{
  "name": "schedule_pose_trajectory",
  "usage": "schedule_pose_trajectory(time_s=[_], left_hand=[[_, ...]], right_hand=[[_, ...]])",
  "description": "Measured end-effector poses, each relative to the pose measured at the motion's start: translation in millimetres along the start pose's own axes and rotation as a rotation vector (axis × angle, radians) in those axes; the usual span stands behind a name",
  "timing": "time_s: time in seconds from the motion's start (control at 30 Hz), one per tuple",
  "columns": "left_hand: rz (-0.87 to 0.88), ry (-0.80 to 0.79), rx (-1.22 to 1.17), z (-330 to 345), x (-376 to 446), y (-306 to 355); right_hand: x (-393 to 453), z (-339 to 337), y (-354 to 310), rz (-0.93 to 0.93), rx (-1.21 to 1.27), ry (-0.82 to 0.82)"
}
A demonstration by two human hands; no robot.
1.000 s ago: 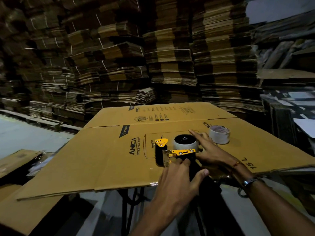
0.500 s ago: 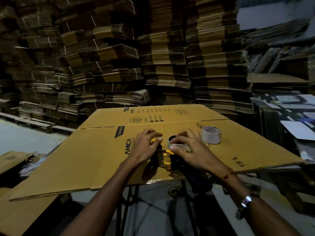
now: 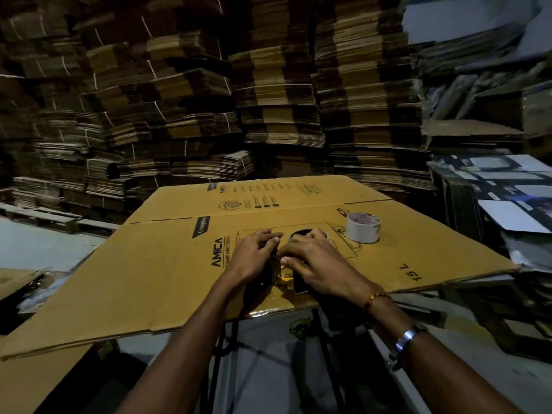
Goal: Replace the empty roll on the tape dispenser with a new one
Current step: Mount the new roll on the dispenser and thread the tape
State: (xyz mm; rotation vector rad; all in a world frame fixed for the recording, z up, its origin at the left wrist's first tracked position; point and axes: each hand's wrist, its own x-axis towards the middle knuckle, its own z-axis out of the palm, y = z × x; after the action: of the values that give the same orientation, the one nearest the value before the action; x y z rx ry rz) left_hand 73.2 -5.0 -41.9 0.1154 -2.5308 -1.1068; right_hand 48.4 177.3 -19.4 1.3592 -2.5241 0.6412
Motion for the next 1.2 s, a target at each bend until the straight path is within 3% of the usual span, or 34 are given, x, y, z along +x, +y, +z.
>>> schedule_pose_trajectory(time_s=[0.3, 0.43, 0.57, 0.9, 1.2], left_hand=[[-0.040, -0.033, -0.031, -5.1, 1.6, 4.8], [-0.041, -0.030, -0.009, -4.7, -3.4, 11.6], [0.045, 0.044, 0.164, 1.1, -8.0, 16.0], [0.125, -0.127, 0.677, 5.8, -2.3, 19.9], [0.136, 0.019, 0.605, 18.9, -2.1, 15.8]], right_hand=[[-2.9, -2.0, 8.7, -0.008, 0.205, -0.054], [-6.0, 0.6, 24.4, 0.077, 0.360, 0.141], [-5.8, -0.3, 57.4, 0.227, 0.388, 0.350], [-0.2, 17.3, 79.7, 0.246, 0.373, 0.214], [-0.4, 22.7, 85.0, 0.233, 0.389, 0.244]])
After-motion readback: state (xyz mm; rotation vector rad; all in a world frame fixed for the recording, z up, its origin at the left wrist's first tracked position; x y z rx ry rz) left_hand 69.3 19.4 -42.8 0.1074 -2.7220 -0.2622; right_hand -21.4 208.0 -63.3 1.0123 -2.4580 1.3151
